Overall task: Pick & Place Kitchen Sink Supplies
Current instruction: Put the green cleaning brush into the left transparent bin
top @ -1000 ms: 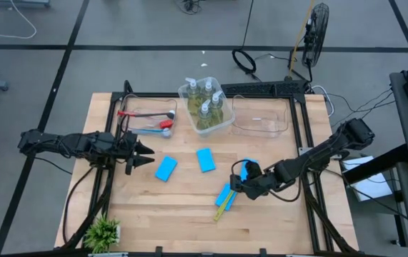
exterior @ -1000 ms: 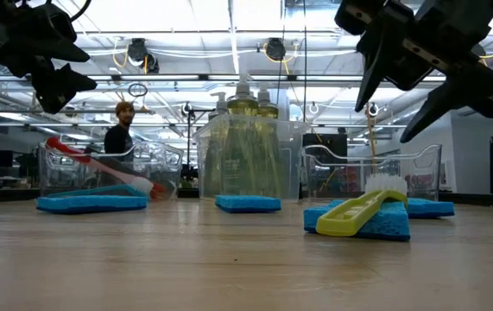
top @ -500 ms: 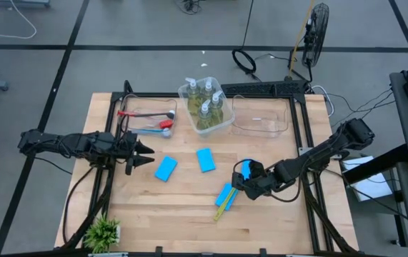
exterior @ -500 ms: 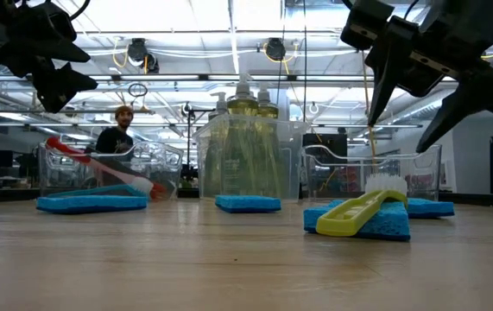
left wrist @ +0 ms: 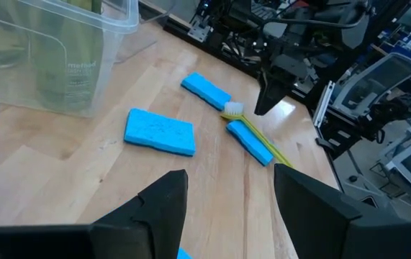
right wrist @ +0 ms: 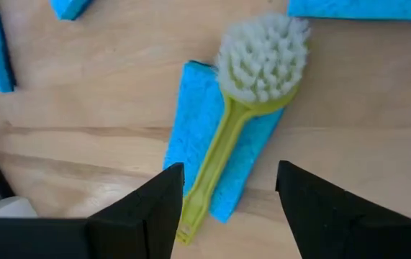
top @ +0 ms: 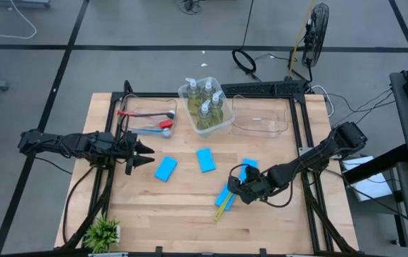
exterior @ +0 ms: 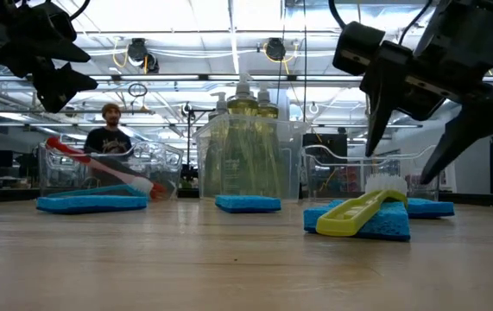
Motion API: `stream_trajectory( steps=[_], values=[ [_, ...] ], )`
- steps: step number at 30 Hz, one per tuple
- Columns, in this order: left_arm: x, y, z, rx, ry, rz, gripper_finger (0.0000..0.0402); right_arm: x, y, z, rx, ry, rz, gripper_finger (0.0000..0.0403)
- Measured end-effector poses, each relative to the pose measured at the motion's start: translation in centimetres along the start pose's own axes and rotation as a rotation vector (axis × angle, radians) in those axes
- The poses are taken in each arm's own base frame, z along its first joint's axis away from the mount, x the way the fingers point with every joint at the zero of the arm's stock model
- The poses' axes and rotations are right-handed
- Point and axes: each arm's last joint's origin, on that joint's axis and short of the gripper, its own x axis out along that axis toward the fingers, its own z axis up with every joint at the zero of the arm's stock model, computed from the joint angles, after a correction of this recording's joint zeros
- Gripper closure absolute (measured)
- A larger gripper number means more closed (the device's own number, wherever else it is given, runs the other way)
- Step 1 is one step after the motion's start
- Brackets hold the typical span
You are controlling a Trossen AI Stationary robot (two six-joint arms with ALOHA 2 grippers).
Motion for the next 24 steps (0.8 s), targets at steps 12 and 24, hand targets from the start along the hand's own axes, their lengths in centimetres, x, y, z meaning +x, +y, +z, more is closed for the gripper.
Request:
stream_trajectory(
  steps=[12, 24],
  values=[
    [0.00, 0.00, -0.01, 0.004, 0.001, 0.000, 0.0192, -0.01, 0.13, 0.06, -0.010, -0.021, 0.021, 0.0193],
    [0.00, 0.00, -0.01, 0.007, 0.001, 0.000, 0.0192, -0.02, 0.22, -0.01, -0.087, -0.016, 0.029, 0.0193]
  ],
)
